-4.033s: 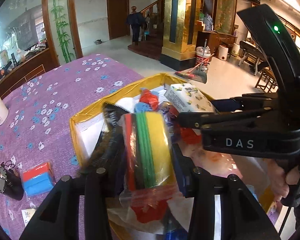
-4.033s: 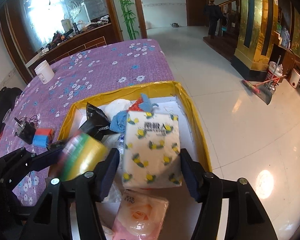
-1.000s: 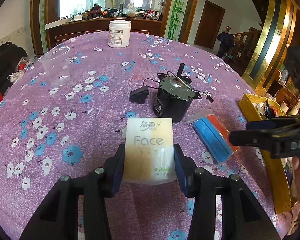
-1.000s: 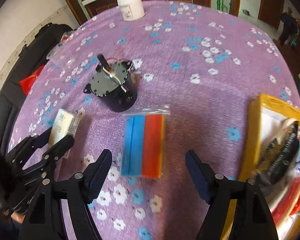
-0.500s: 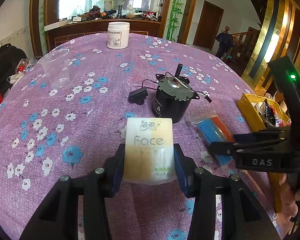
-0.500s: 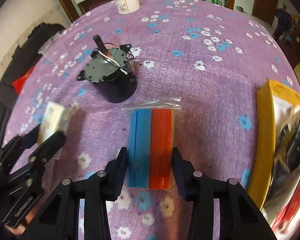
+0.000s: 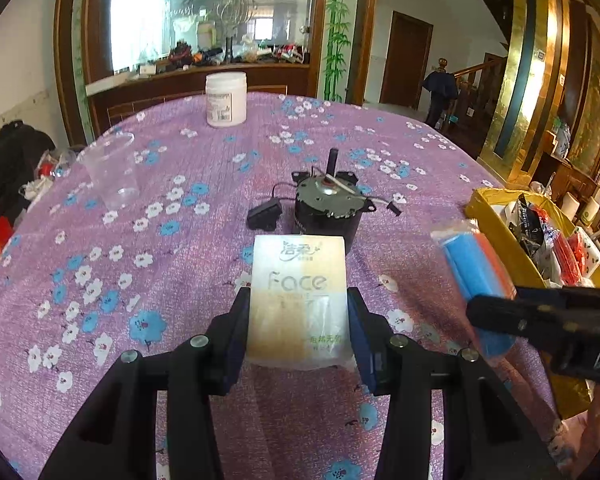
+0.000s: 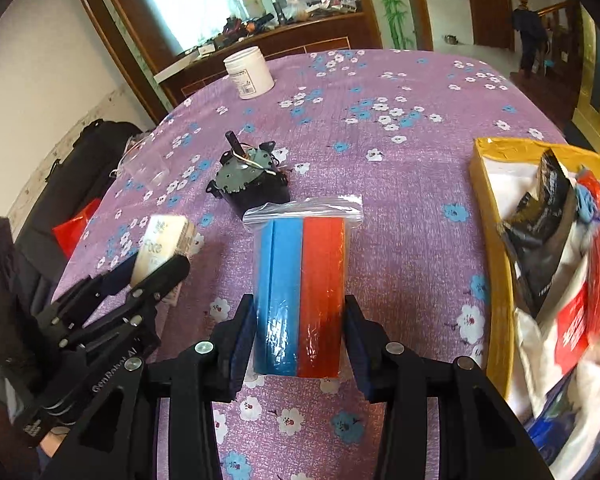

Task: Organize soft objects
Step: 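Grasp the blue-and-red sponge pack with the right gripper and lift it, then carry the sponge pack with right toward the tray while left carries the Face tissue pack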

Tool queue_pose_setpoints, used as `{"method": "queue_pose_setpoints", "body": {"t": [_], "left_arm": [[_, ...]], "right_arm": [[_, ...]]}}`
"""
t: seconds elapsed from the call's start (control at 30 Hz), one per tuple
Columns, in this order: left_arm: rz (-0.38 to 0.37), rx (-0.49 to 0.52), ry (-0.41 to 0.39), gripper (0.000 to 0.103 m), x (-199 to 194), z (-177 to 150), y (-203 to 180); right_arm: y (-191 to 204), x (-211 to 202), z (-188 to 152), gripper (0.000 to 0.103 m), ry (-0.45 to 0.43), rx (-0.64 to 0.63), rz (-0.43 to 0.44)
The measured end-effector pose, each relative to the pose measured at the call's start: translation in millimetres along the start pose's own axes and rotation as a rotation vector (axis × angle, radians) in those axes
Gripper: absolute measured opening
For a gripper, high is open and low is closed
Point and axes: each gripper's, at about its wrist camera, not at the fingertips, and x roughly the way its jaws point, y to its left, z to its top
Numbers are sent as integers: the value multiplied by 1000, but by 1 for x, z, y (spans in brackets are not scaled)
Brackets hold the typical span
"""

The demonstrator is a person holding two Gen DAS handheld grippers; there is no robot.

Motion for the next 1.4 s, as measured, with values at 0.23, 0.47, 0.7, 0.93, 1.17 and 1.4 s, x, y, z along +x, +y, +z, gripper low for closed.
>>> {"method": "queue_pose_setpoints", "body": {"t": [0.23,0.47,0.7,0.93,1.17,1.4], "left_arm": [[38,52,-49,44,-8,-2,-11],[64,70,-68,44,-10,-2,-15],[72,79,-77,44,-12,-3,-17],[72,79,-80,44,-13,-2,-17],[68,82,-86,44,-16,-1,-17],[41,91,-83,44,-18,0,-21]], "right_arm": [[5,-2,-10,46,-31,-12,16],[6,-3,-12,46,-34,-8,20],[5,-4,-14,46,-34,-6,25],[4,-4,-14,46,-34,-5,25],[4,-11,-15,46,-48,-2,25],[-3,-24,-19,46,-67,12,28]]}}
